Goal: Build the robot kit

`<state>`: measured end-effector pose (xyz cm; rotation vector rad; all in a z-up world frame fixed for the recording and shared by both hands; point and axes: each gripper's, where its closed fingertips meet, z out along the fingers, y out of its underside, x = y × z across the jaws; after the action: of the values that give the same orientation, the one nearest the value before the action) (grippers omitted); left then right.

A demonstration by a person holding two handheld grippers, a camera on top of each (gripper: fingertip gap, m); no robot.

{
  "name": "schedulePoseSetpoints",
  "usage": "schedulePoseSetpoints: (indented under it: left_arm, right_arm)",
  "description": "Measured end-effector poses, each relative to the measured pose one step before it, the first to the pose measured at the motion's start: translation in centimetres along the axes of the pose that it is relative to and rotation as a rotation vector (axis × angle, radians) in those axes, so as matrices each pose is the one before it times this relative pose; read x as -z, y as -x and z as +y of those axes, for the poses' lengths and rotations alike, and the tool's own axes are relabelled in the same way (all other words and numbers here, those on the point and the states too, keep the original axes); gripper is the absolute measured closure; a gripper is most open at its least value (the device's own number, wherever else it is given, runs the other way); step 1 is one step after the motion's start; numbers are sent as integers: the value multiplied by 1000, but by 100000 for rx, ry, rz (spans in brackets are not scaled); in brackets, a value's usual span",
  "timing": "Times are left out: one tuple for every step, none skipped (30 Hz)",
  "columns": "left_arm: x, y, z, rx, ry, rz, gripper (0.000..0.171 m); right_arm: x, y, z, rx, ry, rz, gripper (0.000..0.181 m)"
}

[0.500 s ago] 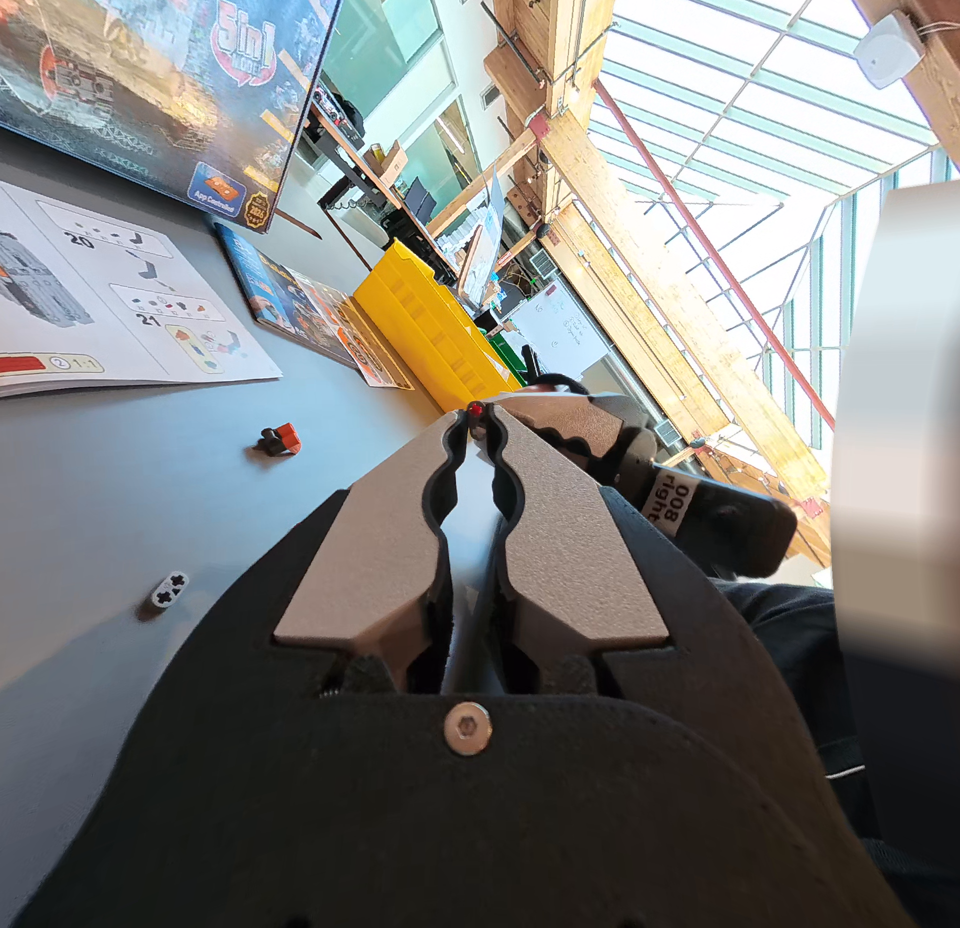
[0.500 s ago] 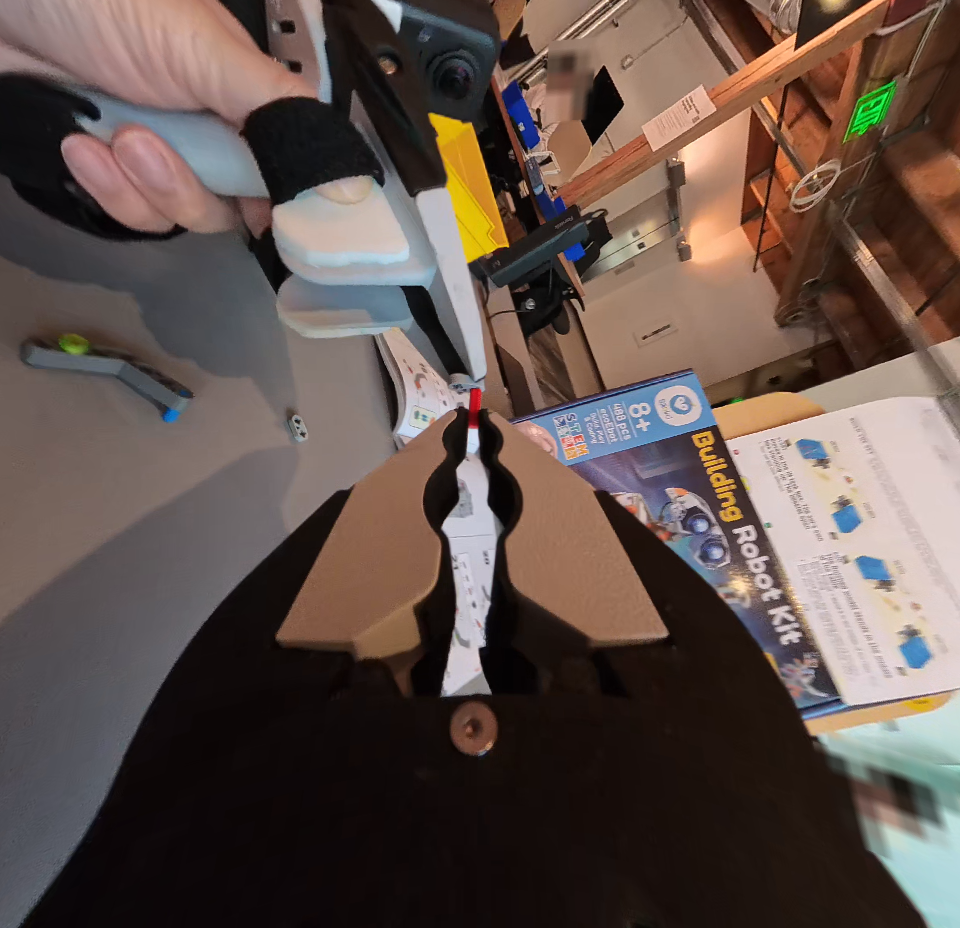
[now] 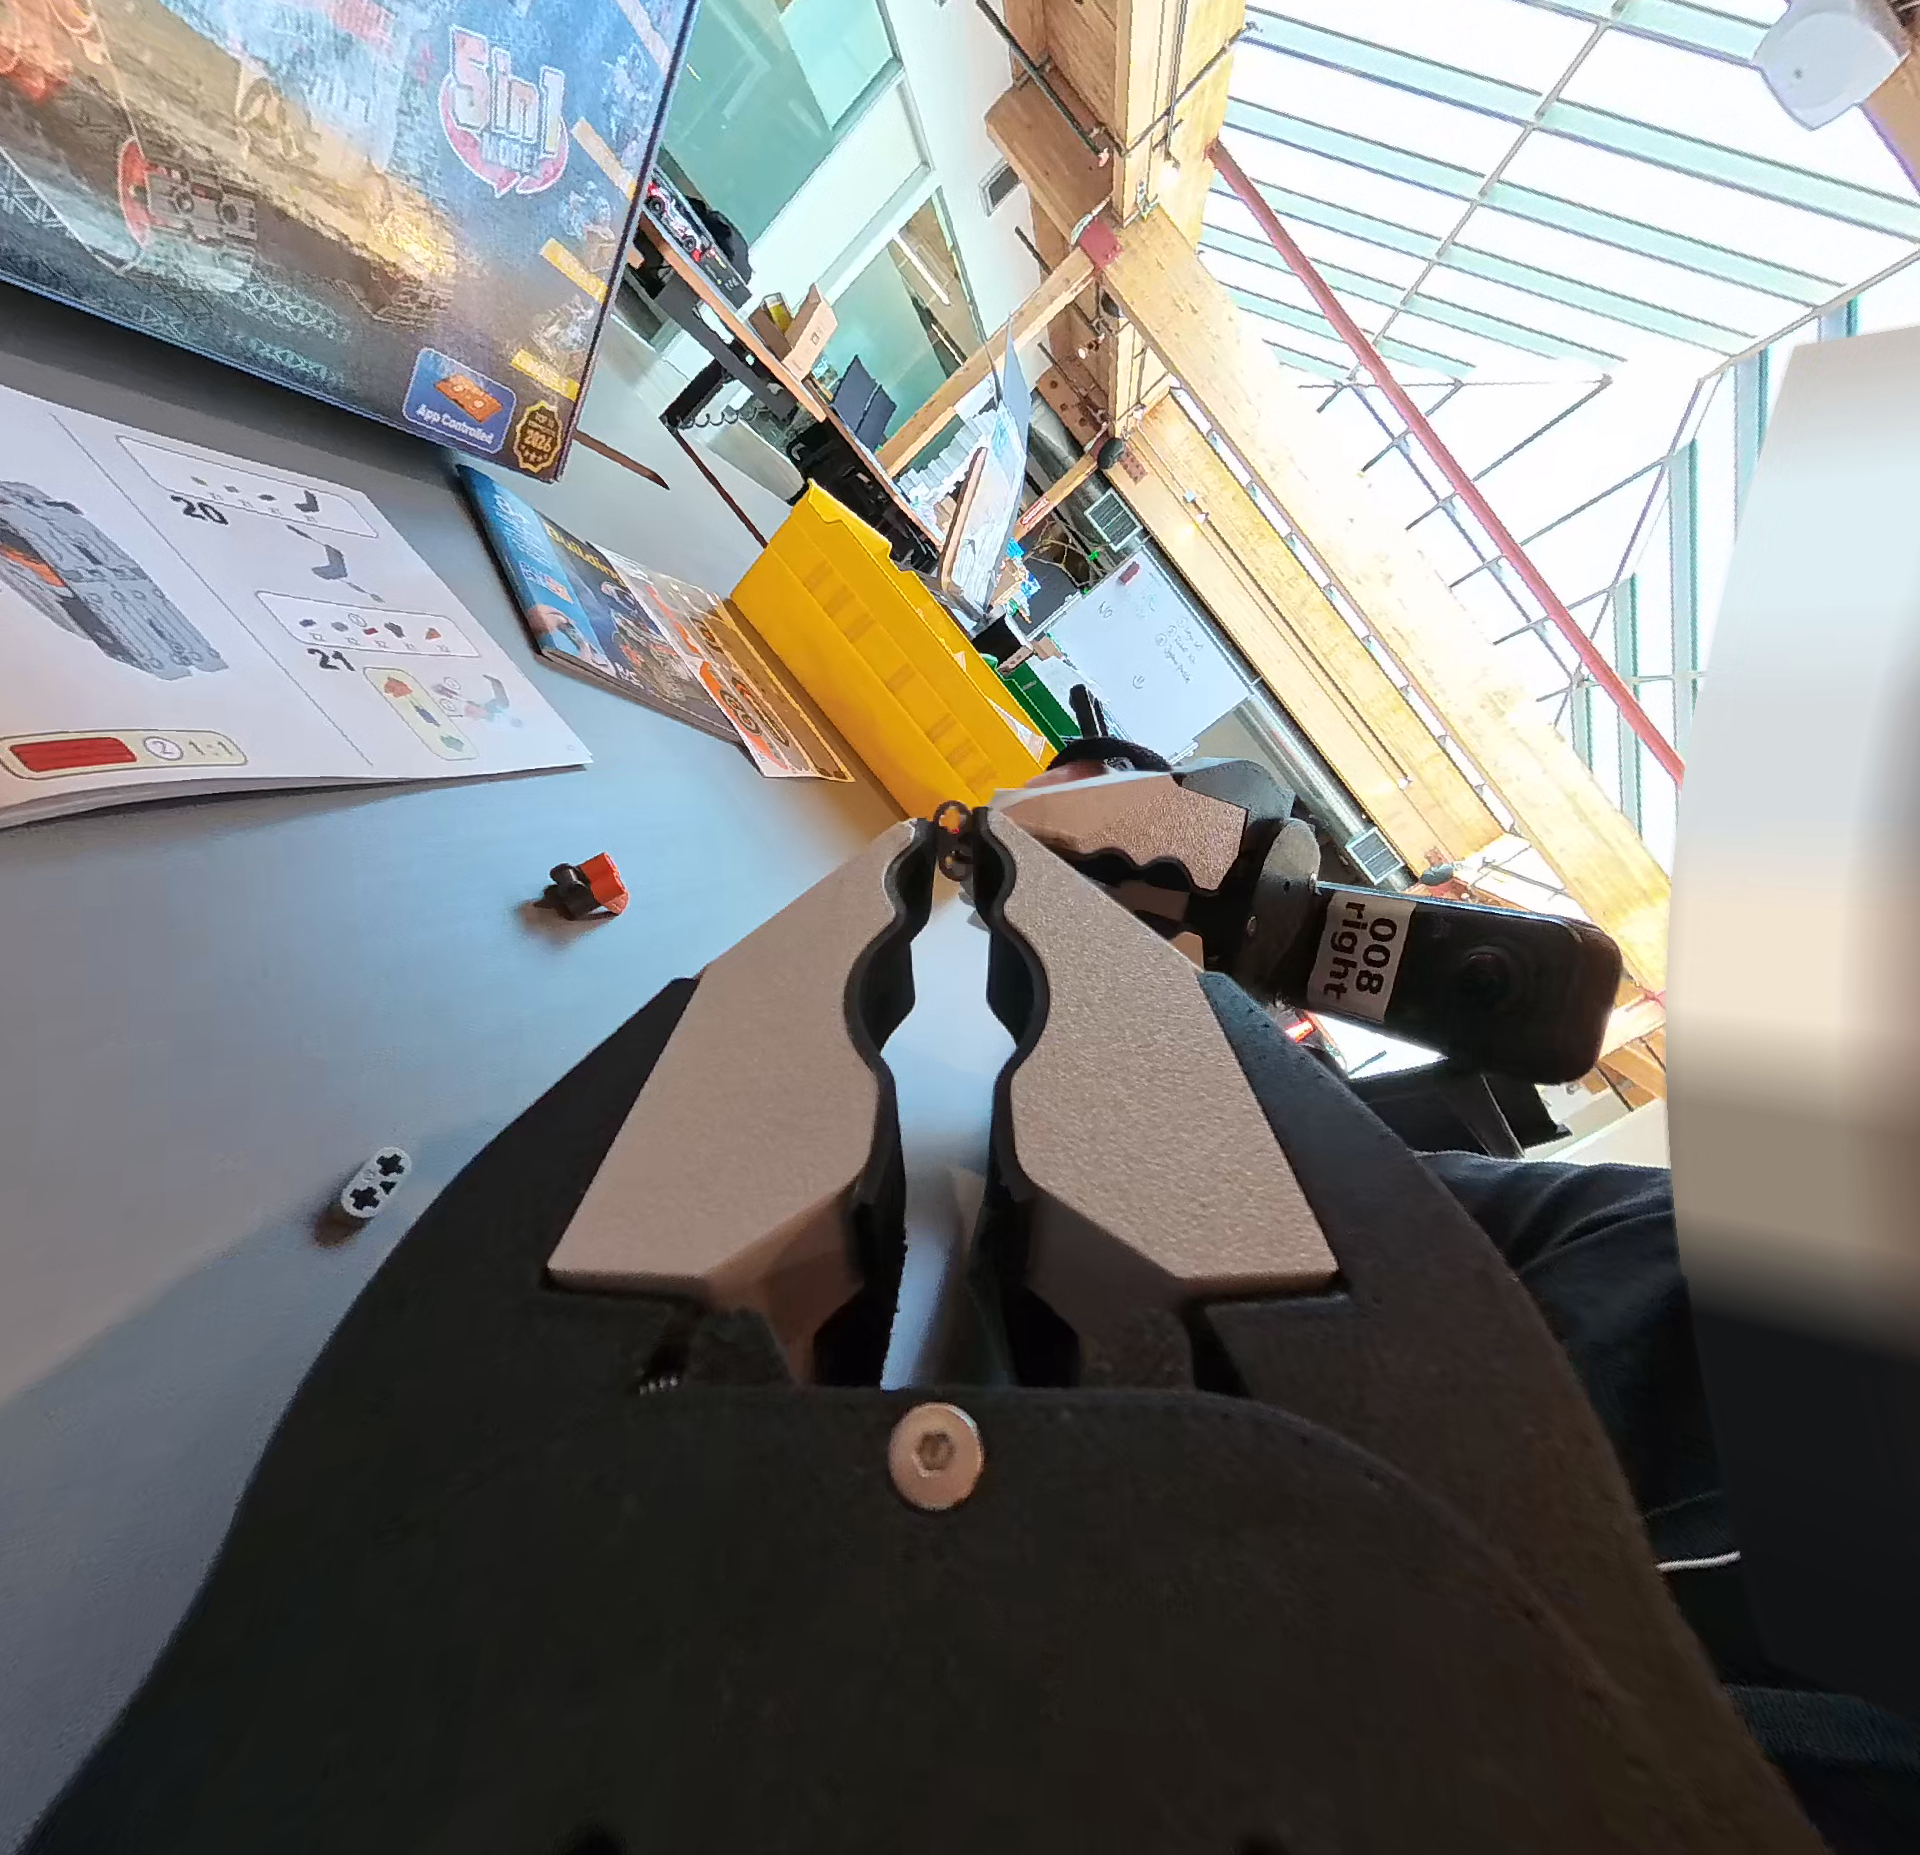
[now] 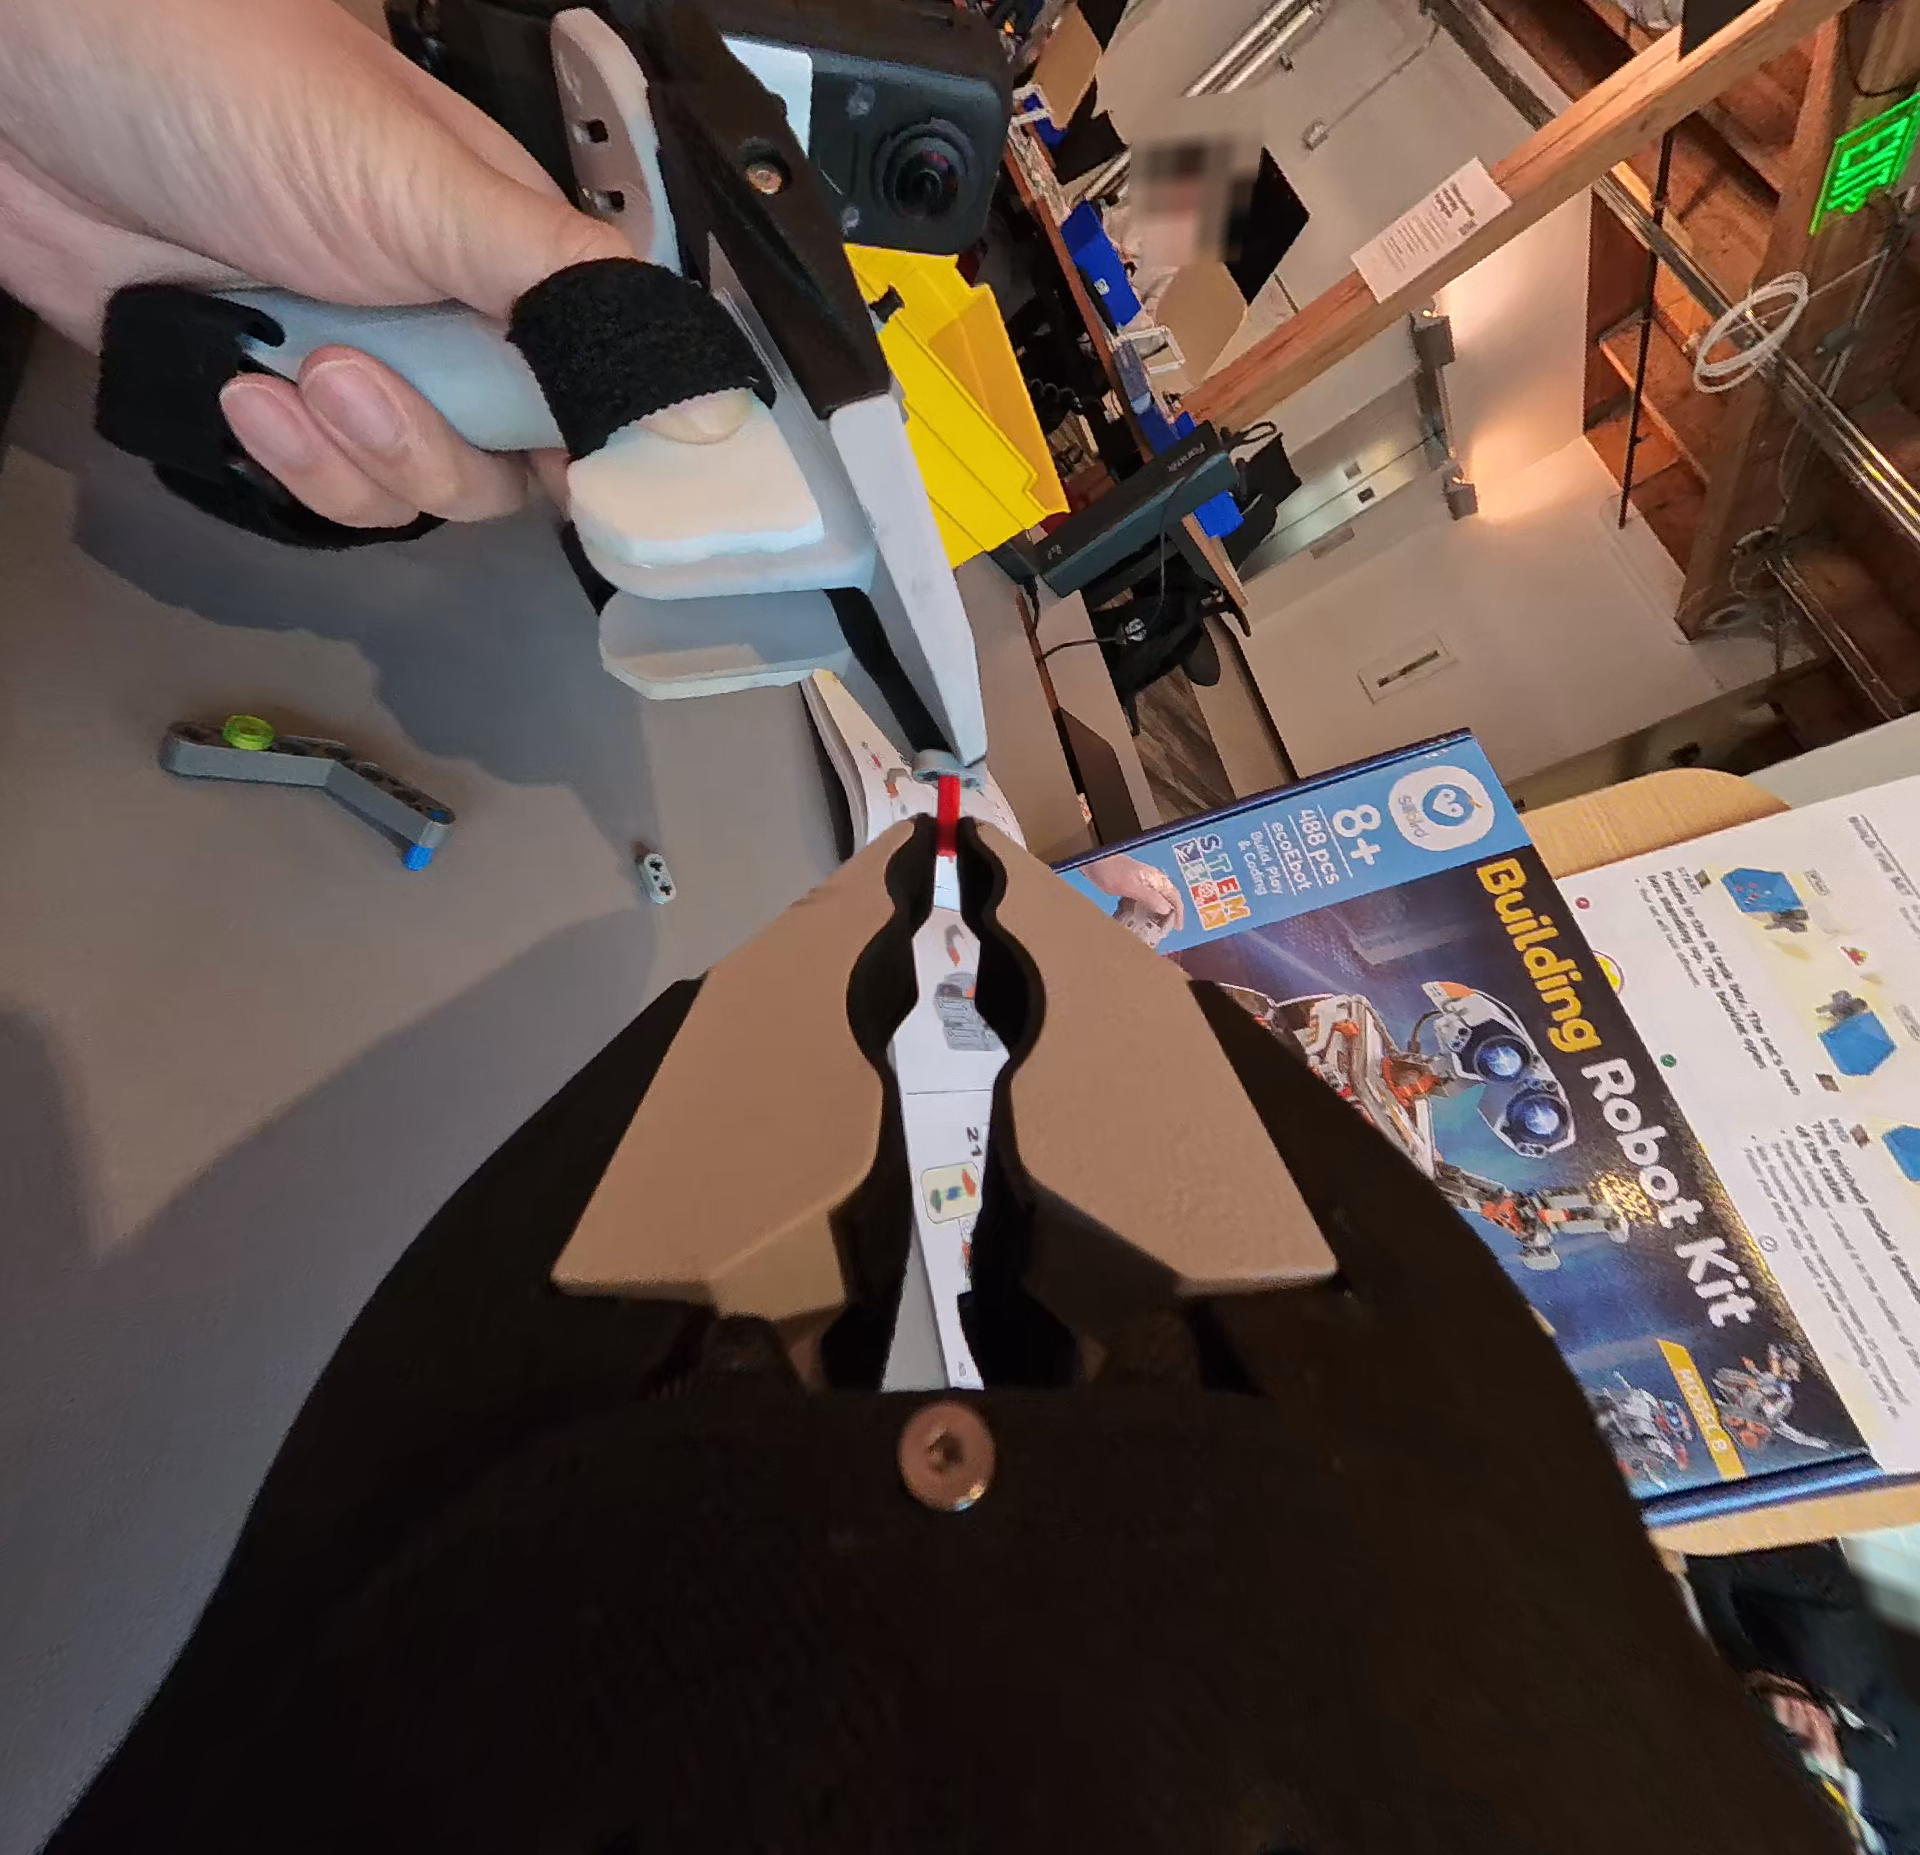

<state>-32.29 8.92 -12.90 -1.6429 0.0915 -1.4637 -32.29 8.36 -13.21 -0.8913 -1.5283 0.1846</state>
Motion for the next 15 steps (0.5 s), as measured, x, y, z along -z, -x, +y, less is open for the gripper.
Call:
schedulePoseSetpoints:
  left_arm:
    - [9,-11,-1,152,94,282,167]
    - [-2,-86,16,-155,393,581,167]
    - [-1,-140,25,-387,580,636,167]
    - [0,-53,32,-607,383,-5,167]
    - [-2,-30,22,-353,-14,-44,167]
    - [-19,-70,0,310,-131,527,167]
    - [-8,-70,7,794,40,873,167]
    - [-7,-25,20,819,179,675,167]
    - [-7,-1,27,539,247,476,167]
    - [-8,-36,34,277,247,432,167]
    - [-4,-58,30,155,265,504,167]
    - [-6,-42,25,123,229,407,167]
    - [-5,-59,20,361,229,619,167]
    - [-18,-69,-7,737,-19,823,167]
    - [-2,-44,-2,1041,-178,857,167]
  right_arm:
    - [7,55,1,-466,-230,-576,178]
    - [11,-65,8,-187,-101,196,178]
    - [18,-92,22,-73,82,378,178]
    - [44,-43,-12,50,-26,135,178]
    - [51,-62,-50,2,-344,214,178]
    - [60,-71,-46,-256,-235,196,178]
    - [58,-63,-36,-302,-205,118,178]
    - [56,-48,-64,-87,-343,149,178]
    - [32,-66,-26,68,-239,285,178]
    - [23,-15,26,-200,44,-59,178]
    - [13,15,-8,-174,-227,-298,178]
    - [45,10,-38,216,-454,-197,178]
    - [44,-3,-26,248,-410,-165,178]
    - [23,0,-35,59,-344,-119,178]
    - [37,-22,-7,122,-223,-51,178]
